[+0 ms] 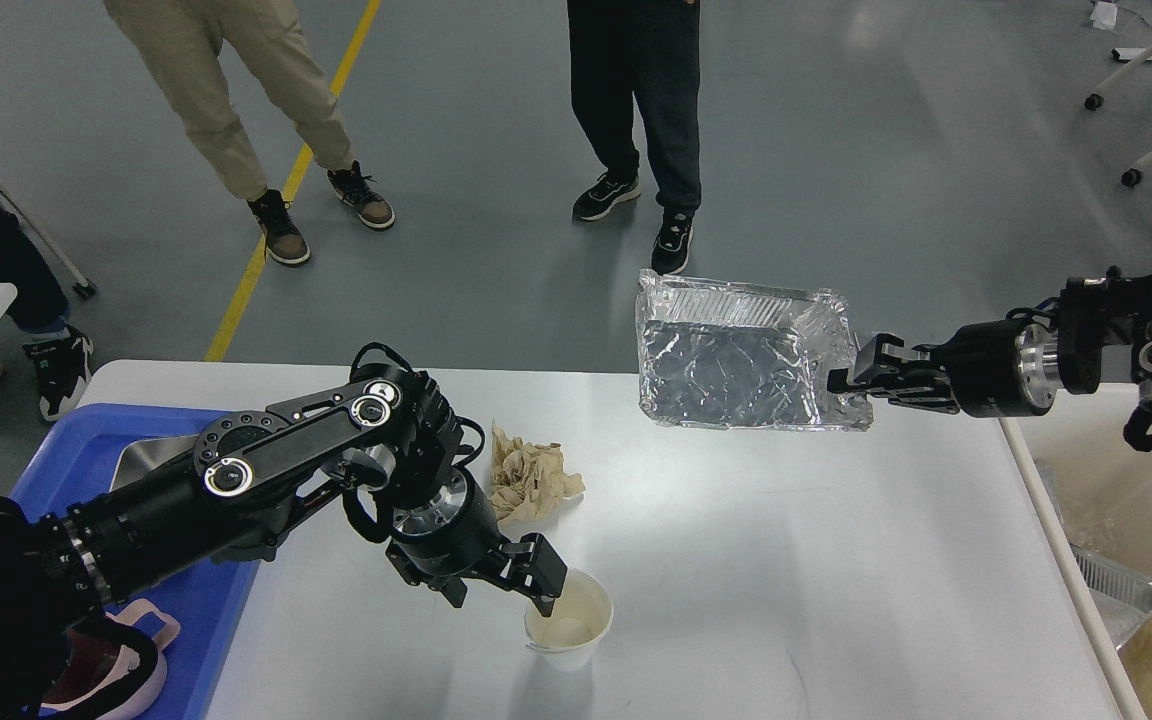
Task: Tidy desktop
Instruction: 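Grasp the white paper cup with the left gripper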
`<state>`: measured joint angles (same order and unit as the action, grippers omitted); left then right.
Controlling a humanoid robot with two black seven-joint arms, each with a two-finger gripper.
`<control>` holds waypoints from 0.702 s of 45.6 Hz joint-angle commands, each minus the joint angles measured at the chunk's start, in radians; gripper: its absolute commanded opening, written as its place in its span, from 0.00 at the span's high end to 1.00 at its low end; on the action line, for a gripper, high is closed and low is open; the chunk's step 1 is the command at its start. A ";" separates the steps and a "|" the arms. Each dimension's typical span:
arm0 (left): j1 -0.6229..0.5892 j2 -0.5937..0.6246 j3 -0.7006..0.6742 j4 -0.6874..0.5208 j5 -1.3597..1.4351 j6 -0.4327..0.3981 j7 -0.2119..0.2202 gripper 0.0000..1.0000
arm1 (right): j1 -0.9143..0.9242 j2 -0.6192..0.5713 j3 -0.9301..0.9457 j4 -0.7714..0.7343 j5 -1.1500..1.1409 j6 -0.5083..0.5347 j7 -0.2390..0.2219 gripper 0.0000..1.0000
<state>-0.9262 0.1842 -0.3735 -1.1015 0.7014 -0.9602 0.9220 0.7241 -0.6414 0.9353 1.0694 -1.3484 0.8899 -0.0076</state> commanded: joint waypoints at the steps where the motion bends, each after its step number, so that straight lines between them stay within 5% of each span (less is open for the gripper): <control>1: 0.009 -0.029 -0.004 0.028 0.016 0.000 0.000 0.03 | -0.003 0.002 0.000 0.000 0.000 0.000 0.001 1.00; 19: 0.012 -0.094 -0.009 0.106 0.040 0.000 0.000 0.13 | -0.017 0.000 0.000 0.001 0.002 0.000 0.003 1.00; 22: 0.013 -0.097 -0.009 0.107 0.046 0.000 0.001 0.26 | -0.017 0.000 0.000 0.001 0.002 0.000 0.003 1.00; 26: 0.015 -0.097 -0.002 0.109 0.052 0.000 0.005 0.58 | -0.017 0.000 0.000 0.001 0.002 0.000 0.003 1.00; 32: 0.017 -0.098 -0.001 0.111 0.059 0.000 0.011 0.80 | -0.015 0.000 0.000 0.001 0.003 0.000 0.003 1.00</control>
<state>-0.9114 0.0877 -0.3769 -0.9928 0.7551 -0.9602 0.9298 0.7072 -0.6410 0.9358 1.0708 -1.3459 0.8896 -0.0046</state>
